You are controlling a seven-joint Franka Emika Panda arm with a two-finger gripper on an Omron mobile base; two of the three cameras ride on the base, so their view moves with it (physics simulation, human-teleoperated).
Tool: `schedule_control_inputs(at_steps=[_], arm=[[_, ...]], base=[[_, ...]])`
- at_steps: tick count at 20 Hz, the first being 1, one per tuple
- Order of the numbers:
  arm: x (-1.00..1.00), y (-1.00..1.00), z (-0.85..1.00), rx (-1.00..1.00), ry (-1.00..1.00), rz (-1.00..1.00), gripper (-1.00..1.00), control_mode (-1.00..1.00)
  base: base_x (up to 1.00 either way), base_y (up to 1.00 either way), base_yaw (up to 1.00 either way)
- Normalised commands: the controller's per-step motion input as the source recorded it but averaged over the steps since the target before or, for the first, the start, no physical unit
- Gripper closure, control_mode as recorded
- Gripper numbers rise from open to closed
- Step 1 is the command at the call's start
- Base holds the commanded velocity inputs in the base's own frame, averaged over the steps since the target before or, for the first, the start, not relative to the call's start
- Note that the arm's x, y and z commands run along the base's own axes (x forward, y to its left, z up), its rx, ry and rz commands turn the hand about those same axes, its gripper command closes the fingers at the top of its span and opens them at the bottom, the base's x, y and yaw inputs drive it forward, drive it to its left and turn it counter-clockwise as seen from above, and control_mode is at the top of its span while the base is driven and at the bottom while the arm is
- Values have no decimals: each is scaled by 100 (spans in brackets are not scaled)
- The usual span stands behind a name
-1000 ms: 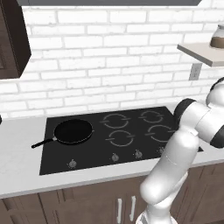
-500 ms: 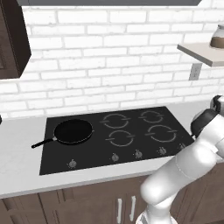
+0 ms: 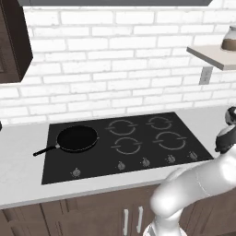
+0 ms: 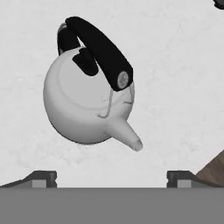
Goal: Pick the kettle from the counter and place it on a stove burner. Then turn the burner on.
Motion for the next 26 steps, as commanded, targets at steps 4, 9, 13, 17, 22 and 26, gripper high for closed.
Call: schedule_control_inputs(at_steps=[4, 9, 13, 17, 22, 26], arm=[[18, -38, 1, 10, 0, 6, -100, -100], [22, -14, 0, 7, 2, 6, -100, -100], [17, 0, 0, 2, 0, 3, -100, -100], [30, 0, -1, 0, 0, 1, -100, -100], [32, 0, -10, 0, 0, 2, -100, -100], [39, -15, -20, 0, 0, 8, -100, -100]], base=[[0, 0, 0], [0, 0, 0], [0, 0, 0], [0, 0, 0], [0, 0, 0], [0, 0, 0]])
